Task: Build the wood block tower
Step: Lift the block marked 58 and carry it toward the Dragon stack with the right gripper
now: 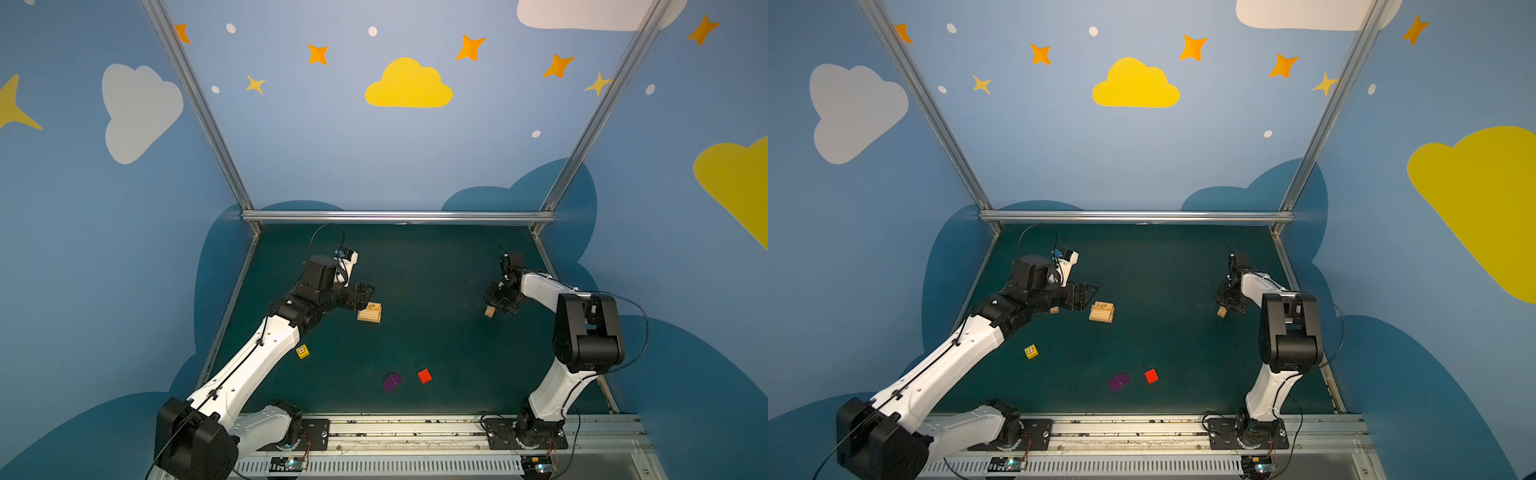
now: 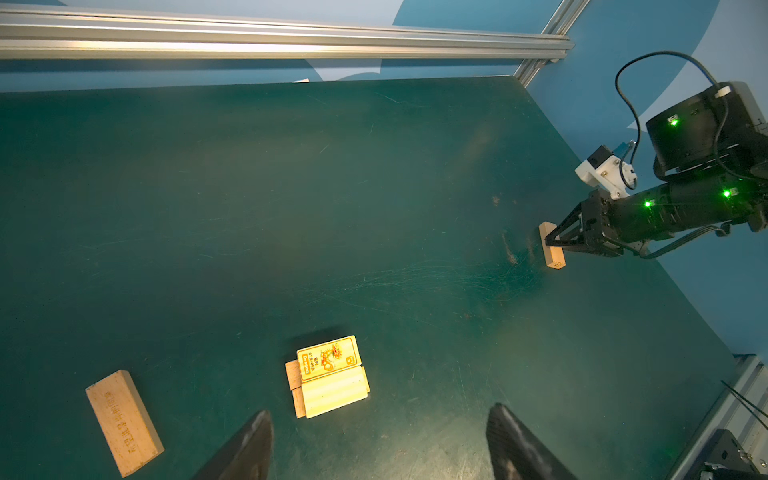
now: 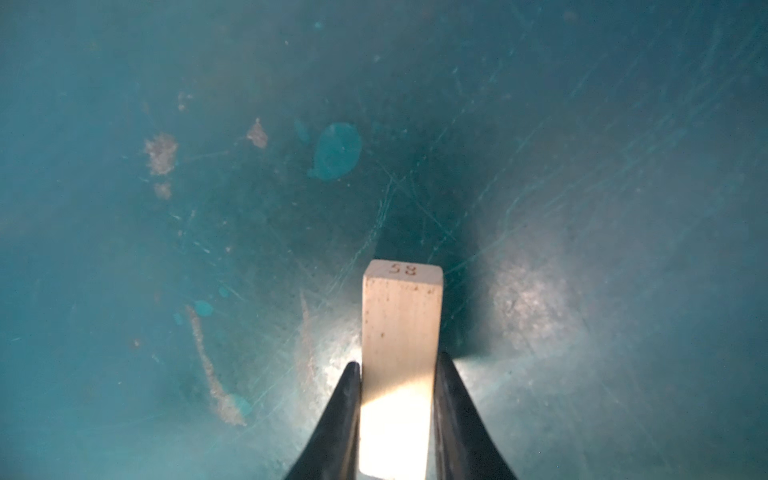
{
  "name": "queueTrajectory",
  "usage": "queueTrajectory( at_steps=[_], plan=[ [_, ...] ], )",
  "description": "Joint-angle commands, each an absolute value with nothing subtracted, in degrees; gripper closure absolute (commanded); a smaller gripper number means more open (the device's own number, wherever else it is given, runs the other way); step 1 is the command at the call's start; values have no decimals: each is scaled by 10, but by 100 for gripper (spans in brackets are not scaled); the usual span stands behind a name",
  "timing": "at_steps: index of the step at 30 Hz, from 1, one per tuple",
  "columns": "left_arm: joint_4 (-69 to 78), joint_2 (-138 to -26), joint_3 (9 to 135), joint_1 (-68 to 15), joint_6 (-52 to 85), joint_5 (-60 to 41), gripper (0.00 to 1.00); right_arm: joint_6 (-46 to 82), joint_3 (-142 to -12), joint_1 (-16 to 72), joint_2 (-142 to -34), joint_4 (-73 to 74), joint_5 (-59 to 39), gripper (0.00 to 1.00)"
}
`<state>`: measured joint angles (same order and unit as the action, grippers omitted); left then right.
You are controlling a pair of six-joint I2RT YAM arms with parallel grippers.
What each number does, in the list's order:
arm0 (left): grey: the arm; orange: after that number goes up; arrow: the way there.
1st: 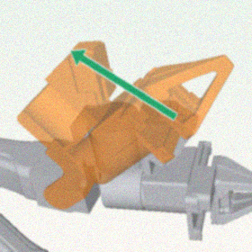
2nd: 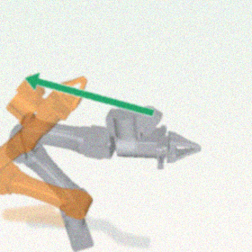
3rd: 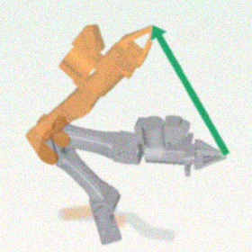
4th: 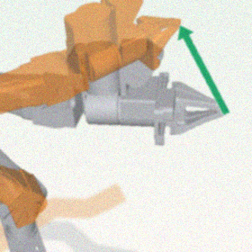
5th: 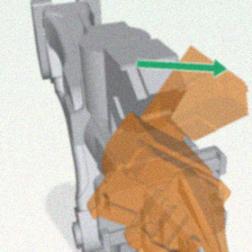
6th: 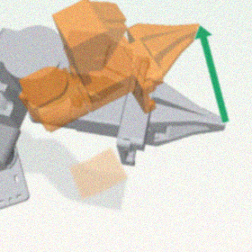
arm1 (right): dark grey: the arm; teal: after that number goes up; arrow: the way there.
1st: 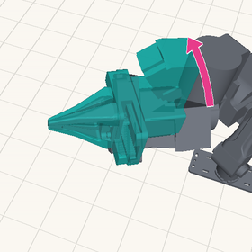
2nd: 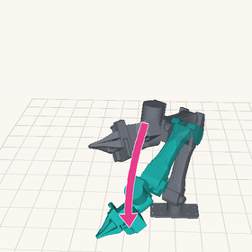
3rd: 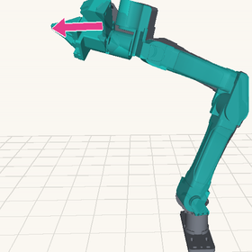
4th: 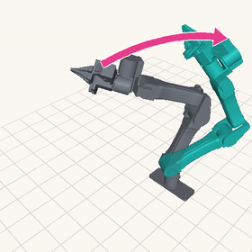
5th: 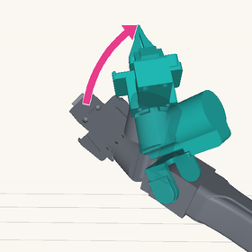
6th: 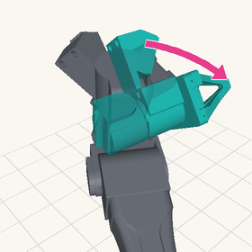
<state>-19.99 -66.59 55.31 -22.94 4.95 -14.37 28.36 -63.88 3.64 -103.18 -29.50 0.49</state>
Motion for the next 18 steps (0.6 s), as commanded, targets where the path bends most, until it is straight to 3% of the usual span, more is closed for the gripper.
queueTrajectory(
  at_steps=[1,9,11,18],
  plan=[
    [-202,-663,567,-231,51,-148,19,279,-654,41,-1041,-313,10,71],
    [-201,-663,567,-231,52,-148,19,273,-653,45,-1036,-317,21,75],
    [-201,-663,567,-230,52,-147,19,271,-653,45,-1034,-316,19,82],
    [-202,-663,568,-231,53,-147,19,269,-650,48,-1025,-319,24,82]
  ],
)
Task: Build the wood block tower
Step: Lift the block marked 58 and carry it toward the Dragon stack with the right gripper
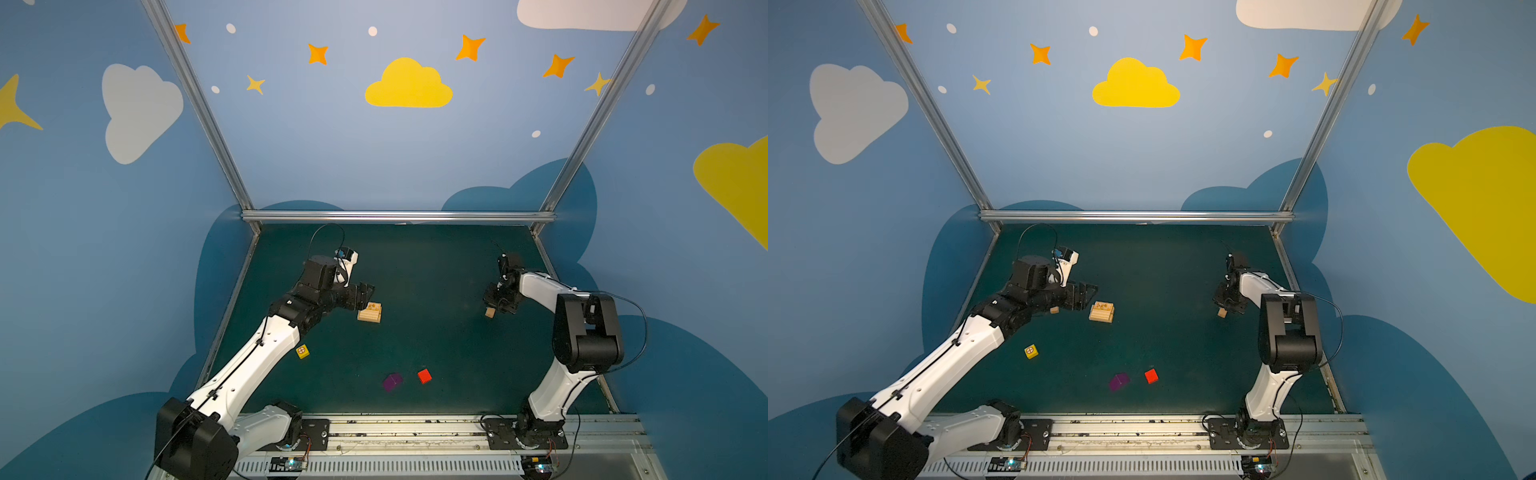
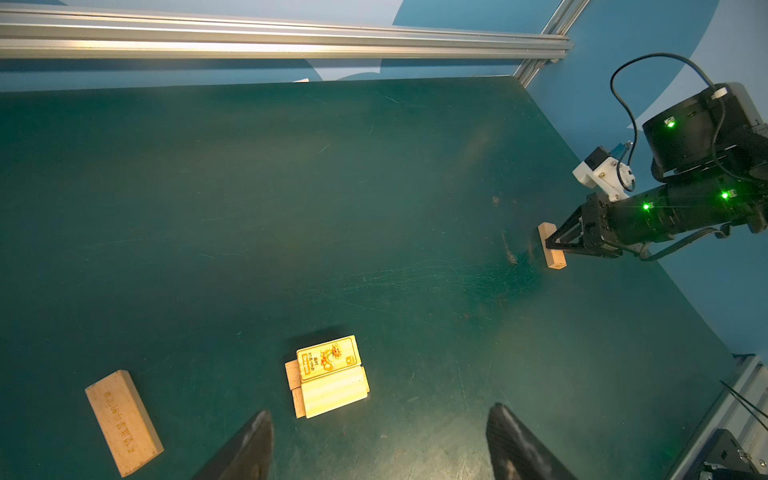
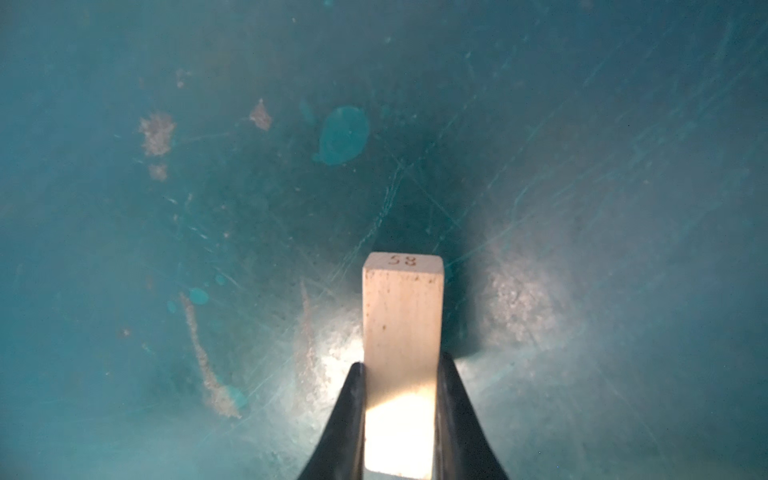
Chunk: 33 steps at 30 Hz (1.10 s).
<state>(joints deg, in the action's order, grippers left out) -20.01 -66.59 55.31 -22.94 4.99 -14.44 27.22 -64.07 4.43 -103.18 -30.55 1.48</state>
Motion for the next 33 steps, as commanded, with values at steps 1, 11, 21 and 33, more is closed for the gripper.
queueTrajectory(
  at_steps=[1,11,21,33],
  plan=[
    [-202,-663,568,-231,53,-147,19,270,-649,48,-1023,-319,23,82],
    [-205,-664,570,-231,58,-148,19,284,-639,59,-1001,-315,12,83],
    [-213,-655,572,-231,57,-145,19,311,-630,92,-979,-303,-6,89],
    [-218,-642,569,-233,59,-142,19,374,-633,168,-940,-283,-17,96]
  ],
)
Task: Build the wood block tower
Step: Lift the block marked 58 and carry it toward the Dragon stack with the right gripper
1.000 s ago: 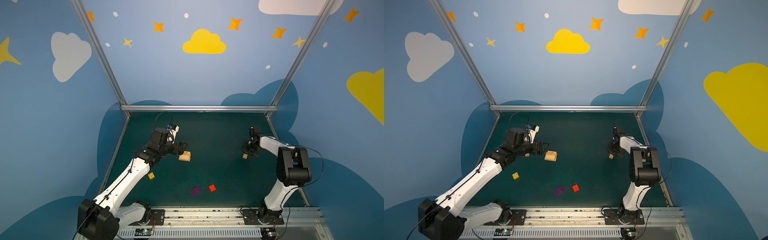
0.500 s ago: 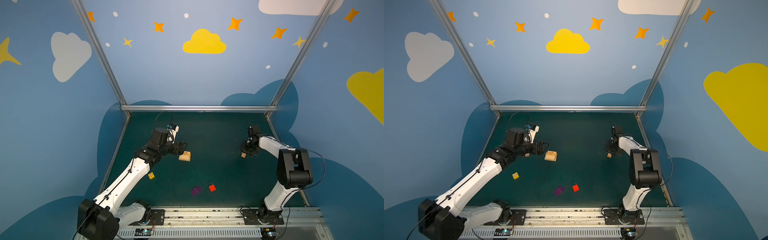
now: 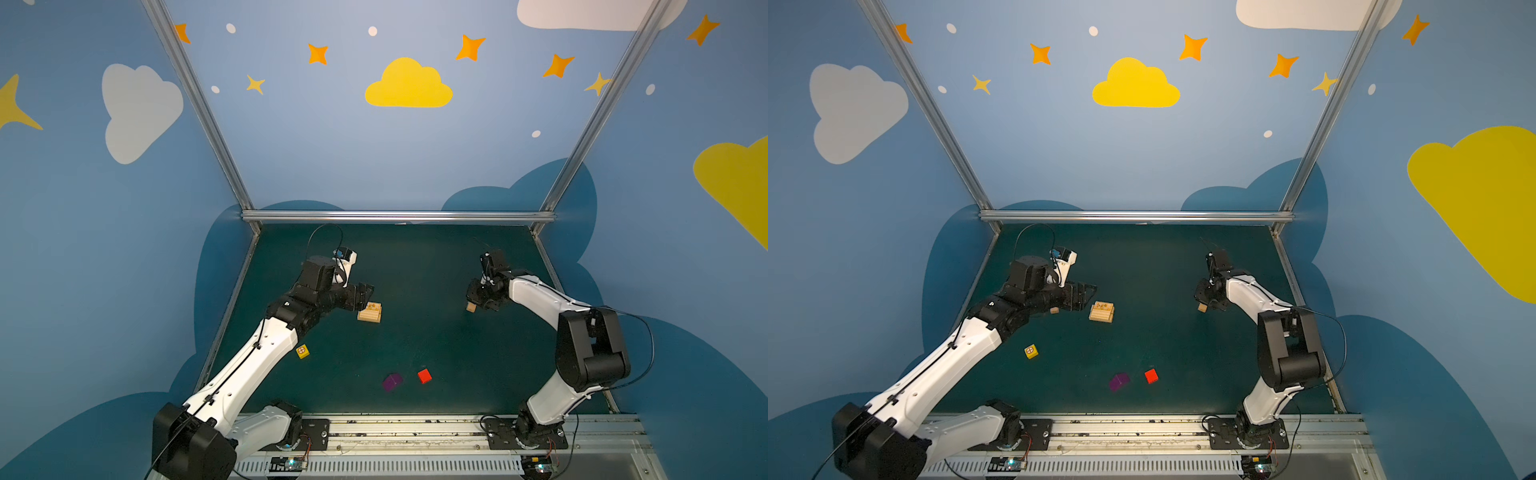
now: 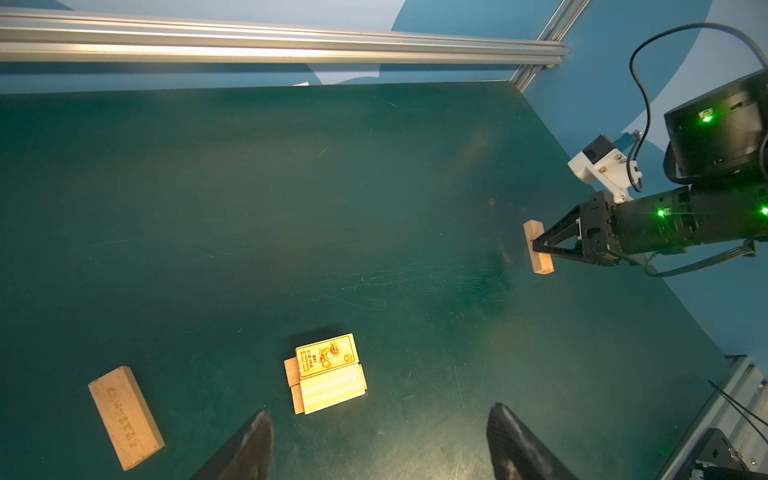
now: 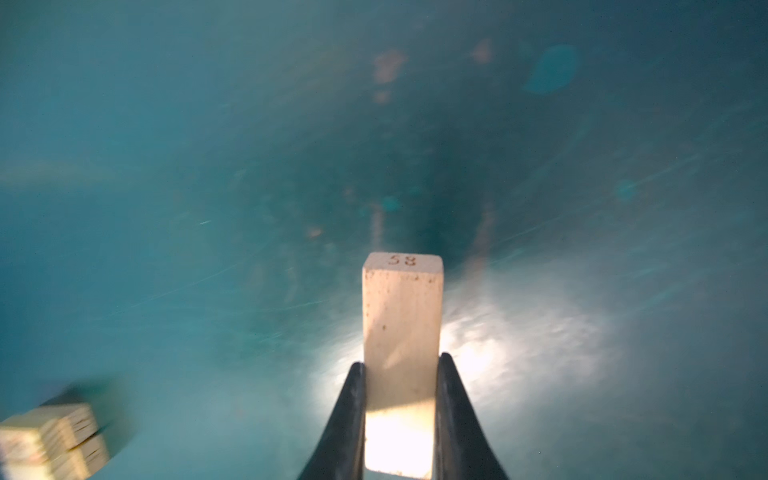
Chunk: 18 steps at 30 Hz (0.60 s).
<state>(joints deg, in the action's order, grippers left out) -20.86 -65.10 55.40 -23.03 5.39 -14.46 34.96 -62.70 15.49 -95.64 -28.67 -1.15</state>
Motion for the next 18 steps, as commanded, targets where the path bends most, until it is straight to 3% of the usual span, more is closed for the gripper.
queueTrajectory(
  at_steps=[1,18],
  plan=[
    [-220,-644,570,-233,59,-142,19,378,-637,176,-939,-285,-16,96],
    [-248,-643,584,-236,57,-145,19,463,-704,357,-929,-274,-21,100]
  ],
)
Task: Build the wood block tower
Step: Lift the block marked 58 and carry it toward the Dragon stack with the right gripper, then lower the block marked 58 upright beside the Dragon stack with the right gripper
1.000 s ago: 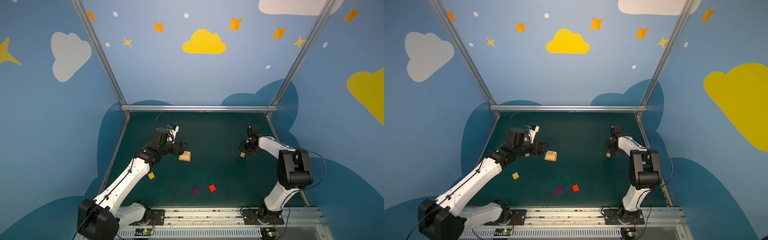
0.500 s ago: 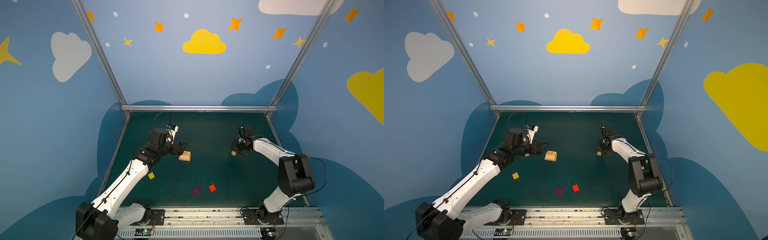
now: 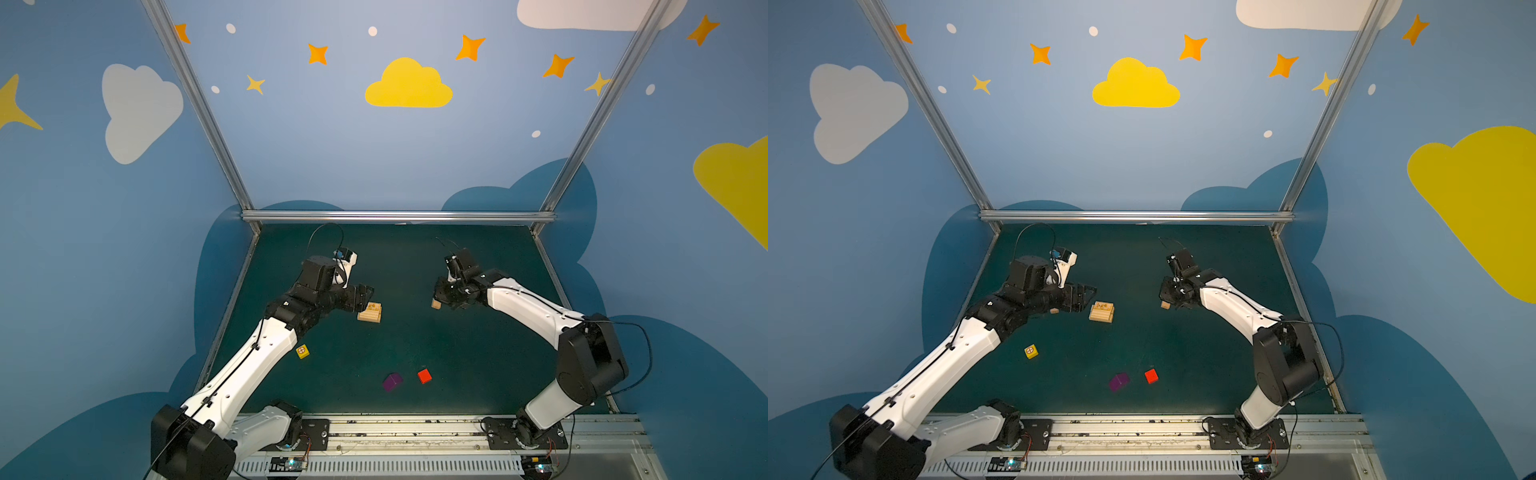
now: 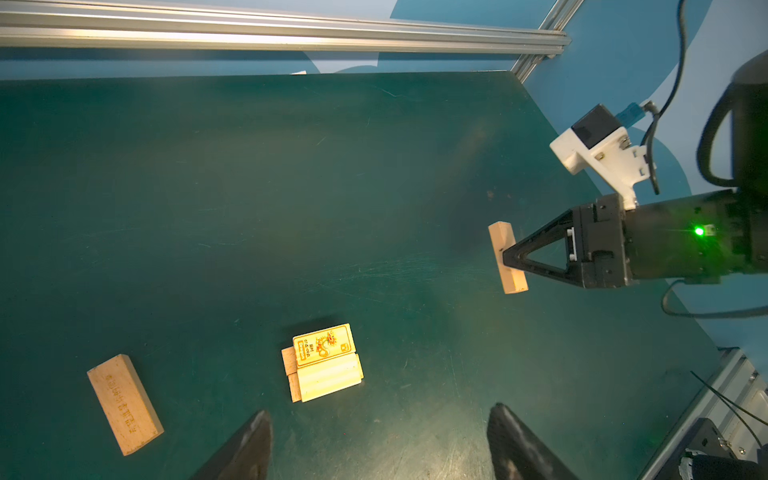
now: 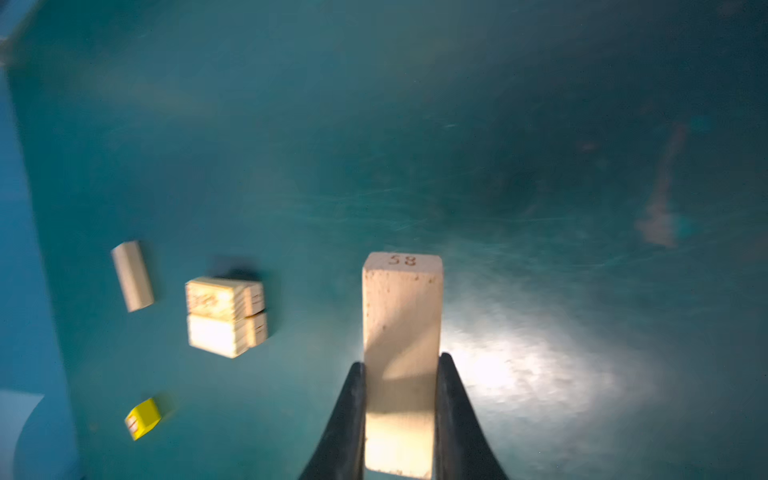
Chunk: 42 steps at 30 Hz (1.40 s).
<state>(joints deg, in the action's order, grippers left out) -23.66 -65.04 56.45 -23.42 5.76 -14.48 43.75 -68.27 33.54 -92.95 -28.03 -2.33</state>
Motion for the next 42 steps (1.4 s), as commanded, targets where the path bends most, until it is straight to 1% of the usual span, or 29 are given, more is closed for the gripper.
queueTrajectory(
  at_steps=[1,6,12,13,18,22,27,38,42],
  plan=[
    [-250,-640,584,-236,56,-143,19,469,-710,368,-934,-272,-19,100],
    [-281,-611,586,-254,40,-129,18,491,-752,416,-977,-268,-17,100],
    [-375,-578,566,-253,7,-126,18,509,-809,464,-1035,-271,-15,100],
    [-380,-568,554,-254,5,-104,18,512,-819,472,-1047,-272,-12,100],
    [-356,-509,481,-253,3,-102,18,528,-869,497,-1096,-283,0,100],
    [-350,-486,456,-254,-4,-104,19,540,-902,511,-1128,-287,0,100],
    [-350,-488,452,-246,-10,-55,19,551,-938,522,-1160,-293,-2,100],
    [-345,-485,450,-224,-2,-68,19,555,-1005,538,-1214,-326,18,100],
    [-345,-483,450,-222,-2,-69,19,553,-1045,545,-1239,-359,28,100]
  ],
)
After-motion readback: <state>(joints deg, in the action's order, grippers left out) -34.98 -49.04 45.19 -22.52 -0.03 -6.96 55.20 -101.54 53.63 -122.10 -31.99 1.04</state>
